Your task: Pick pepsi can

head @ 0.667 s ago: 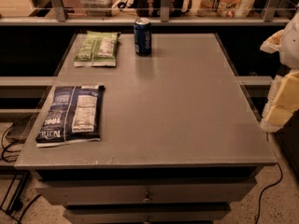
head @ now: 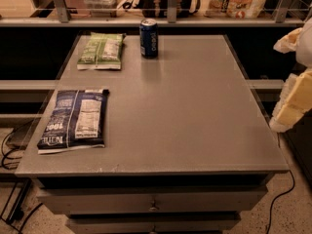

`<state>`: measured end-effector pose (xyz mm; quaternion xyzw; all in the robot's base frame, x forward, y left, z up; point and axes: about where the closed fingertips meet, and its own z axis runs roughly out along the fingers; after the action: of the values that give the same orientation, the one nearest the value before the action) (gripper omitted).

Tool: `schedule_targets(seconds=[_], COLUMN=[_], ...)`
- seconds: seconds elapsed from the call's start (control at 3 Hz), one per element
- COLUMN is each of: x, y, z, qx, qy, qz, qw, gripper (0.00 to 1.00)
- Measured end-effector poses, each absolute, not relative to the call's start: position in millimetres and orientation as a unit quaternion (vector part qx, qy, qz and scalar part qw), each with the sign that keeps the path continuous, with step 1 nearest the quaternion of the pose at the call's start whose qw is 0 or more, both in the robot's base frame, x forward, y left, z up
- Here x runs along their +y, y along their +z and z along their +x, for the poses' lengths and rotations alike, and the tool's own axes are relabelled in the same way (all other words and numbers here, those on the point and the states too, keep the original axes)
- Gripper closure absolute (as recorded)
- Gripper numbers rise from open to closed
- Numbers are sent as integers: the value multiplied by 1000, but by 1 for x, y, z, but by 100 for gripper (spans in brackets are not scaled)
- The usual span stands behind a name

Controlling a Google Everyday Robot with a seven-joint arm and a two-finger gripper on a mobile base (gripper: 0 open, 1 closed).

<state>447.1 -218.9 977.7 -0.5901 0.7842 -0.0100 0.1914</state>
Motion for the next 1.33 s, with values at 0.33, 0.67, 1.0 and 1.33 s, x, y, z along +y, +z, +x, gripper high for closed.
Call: schedule_targets(seconds=[0.33,0.67,1.0,1.33], x=[-216,-204,-187,-189], y=[971,962,960,976], z=[475,512,553,572], qx=[793,799,795,787], qy=[39,77,83,63], qz=[-550,-495,-456,-440], qw=[258,333,391,428], gripper=[0,0,0,0])
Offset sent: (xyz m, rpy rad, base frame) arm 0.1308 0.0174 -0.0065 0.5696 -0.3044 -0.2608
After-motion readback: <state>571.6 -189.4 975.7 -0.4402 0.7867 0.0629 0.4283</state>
